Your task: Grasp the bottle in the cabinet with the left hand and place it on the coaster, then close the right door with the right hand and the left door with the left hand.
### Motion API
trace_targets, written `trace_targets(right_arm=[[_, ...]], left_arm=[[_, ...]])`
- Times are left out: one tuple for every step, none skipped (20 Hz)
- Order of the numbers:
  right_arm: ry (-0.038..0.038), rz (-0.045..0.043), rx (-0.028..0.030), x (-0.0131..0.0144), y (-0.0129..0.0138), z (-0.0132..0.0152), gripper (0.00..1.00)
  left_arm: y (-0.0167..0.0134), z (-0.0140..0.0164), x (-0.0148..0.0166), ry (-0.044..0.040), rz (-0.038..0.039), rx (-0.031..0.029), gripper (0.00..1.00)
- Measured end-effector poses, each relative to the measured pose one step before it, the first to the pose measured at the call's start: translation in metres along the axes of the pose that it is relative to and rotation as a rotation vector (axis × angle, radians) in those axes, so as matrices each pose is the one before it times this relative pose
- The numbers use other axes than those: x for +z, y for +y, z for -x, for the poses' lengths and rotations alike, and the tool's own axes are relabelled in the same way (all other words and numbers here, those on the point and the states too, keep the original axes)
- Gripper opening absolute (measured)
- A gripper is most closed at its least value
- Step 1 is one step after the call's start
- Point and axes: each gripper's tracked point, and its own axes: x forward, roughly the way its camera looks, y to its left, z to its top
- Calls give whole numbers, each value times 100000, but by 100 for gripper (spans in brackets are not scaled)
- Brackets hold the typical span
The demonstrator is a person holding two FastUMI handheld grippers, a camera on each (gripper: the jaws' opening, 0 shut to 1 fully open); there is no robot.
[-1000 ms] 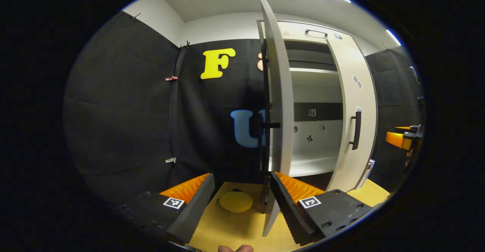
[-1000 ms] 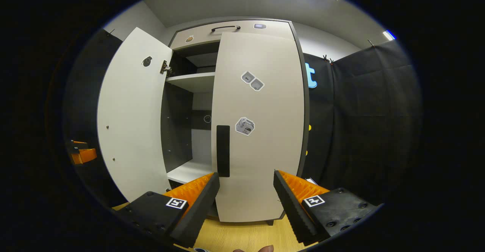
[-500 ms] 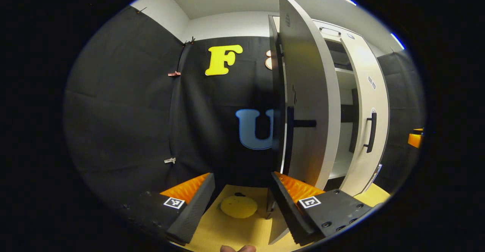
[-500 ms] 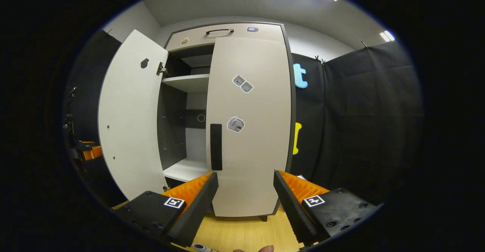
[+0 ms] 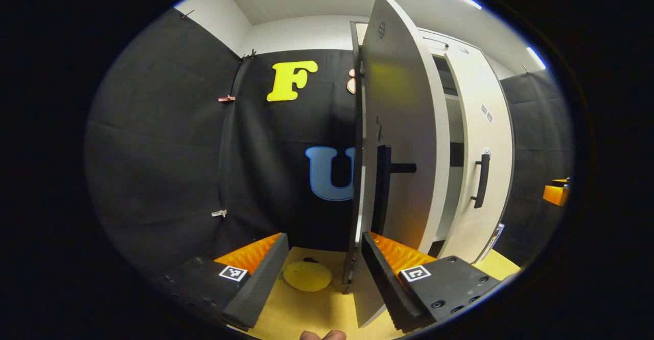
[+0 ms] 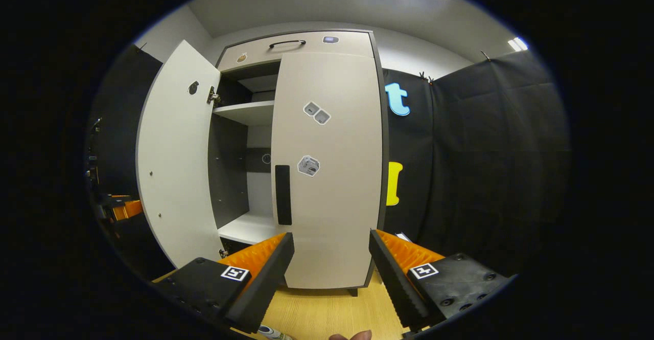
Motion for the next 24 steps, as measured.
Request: trace_targets(right_arm=[[12,-204,300,35,-160,-101,98],[403,-286,323,-12,-80,-122,98],[312,-268,302,-64,-133,-41,98],[42,-173,365,33,-85,-117,98],[50,-126,195,31,-104,-115,98],[-121,-118,299,105,-103,-172,98],[52,-105,167,23,-110,-149,98],[-44,-136,413,44,-58,-138,98],[-253,-2,341,6,-101,-169,98],[-150,179,136,39,-144,-169,98],[-256,306,296,19,-186,27,98],[-171,141,214,43,-188,-14,98],[-442,-153,-9,58,-208,-29,98],[-808,-591,-164,186,-234,-86,98],[-688,-1031,395,162,-118,-201,98],[-134,-1018,-146,53,-182,-166,98],[204,-889,-750,-55,-396,-120,98],[204,-577,-930,-37,-405,-132,98],[-328,-204,-1228,32,-534,-233,98],[-1115,24,-689,214,-423,-260,98],[-1058,30,-375,18,-256,-104,98],[-758,8,-520,58,-314,-143,98],[-211,-153,-518,-89,-311,-147,98],[856,-219,163,-236,-98,-186,98]], left_arm=[[-756,115,48,163,-112,-692,93],[-944,43,-36,354,-45,-862,89],[-760,80,-4,430,204,-844,93],[-840,-11,-119,337,360,-778,93],[-723,-37,45,54,151,-775,93],[-626,-123,3,52,87,-853,93],[-849,-180,91,100,39,-1212,93],[-886,-75,-147,77,-110,-1285,93],[-917,-161,37,-35,-81,-1335,93],[-746,-277,-141,112,-57,-1377,93],[-844,-484,-4,70,51,-1282,93],[-748,-466,65,210,123,-1387,89],[-756,-474,29,258,186,-1419,94],[-1015,-393,-74,346,230,-1726,90],[-937,-544,-52,408,65,-1630,90],[-735,-472,-30,104,-298,-953,94],[-758,-482,19,7,-488,-1140,94],[-689,-530,198,-353,-542,-1061,94],[-656,-504,218,-374,-445,-993,94],[-730,-506,127,-425,-290,-987,94],[-285,-464,195,-595,-800,127,94],[-274,-372,28,-51,-581,-271,91],[-341,-404,-5,43,-349,-424,91],[-268,-429,98,54,530,-275,91]])
